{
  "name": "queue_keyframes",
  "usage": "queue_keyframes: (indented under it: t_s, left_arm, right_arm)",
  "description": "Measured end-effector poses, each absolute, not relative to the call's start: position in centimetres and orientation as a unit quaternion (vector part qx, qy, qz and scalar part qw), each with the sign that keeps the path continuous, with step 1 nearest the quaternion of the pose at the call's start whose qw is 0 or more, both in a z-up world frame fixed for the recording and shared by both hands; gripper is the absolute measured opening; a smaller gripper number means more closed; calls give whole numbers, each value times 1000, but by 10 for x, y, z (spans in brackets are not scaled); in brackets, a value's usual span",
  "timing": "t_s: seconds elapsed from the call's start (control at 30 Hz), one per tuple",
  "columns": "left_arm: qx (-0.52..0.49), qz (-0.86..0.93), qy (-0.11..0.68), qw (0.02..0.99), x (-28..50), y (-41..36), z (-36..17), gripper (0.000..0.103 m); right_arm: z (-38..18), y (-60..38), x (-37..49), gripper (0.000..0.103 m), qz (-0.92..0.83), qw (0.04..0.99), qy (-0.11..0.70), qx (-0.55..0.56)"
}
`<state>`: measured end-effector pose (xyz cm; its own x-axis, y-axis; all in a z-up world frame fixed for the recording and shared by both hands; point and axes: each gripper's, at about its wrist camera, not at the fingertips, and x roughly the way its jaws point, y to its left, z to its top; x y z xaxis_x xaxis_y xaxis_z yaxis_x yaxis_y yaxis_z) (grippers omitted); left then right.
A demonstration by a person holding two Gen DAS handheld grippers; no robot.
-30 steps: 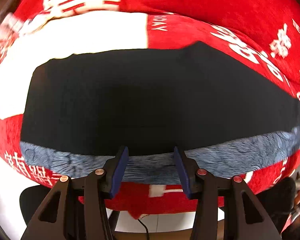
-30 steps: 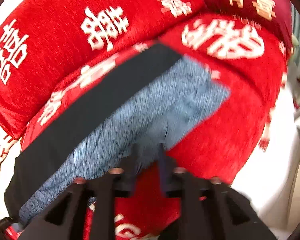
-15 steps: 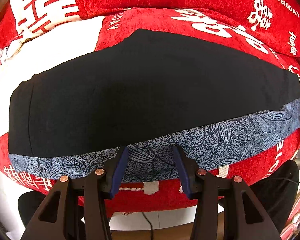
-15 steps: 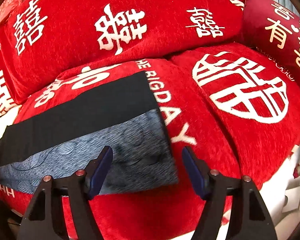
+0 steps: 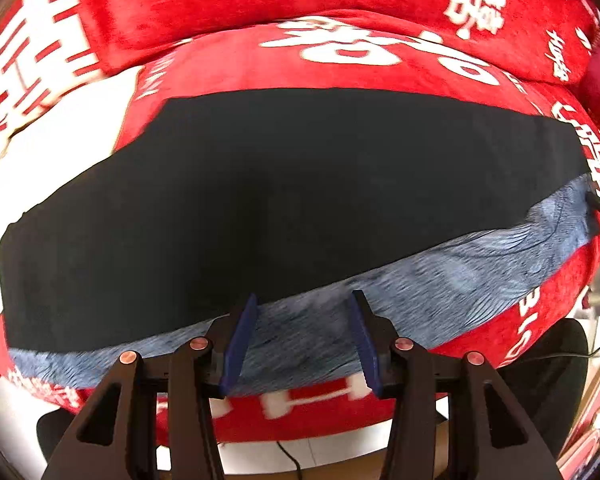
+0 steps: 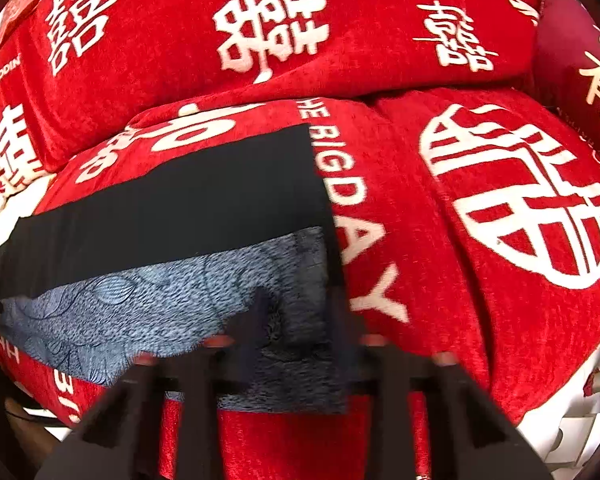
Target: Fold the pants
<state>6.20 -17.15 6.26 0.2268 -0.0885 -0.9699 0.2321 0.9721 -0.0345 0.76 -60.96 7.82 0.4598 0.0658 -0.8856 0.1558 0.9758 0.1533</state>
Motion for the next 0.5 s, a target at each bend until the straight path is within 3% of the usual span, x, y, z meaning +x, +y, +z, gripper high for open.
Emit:
queue_keyframes:
  t_s: [0.2, 0.37, 0.5]
  left_arm:
    - [58, -126, 618, 774, 73, -205, 64, 49]
    - [53, -182, 599, 778, 66, -240, 82, 49]
    - [58, -179, 632, 752, 70, -267, 52, 50]
  right_arm:
    - [121, -601, 5, 10, -6, 857, 505, 105]
    - [185, -586, -8, 10, -6, 895, 443, 53]
    - [180, -581, -10, 10, -43, 882, 468, 44]
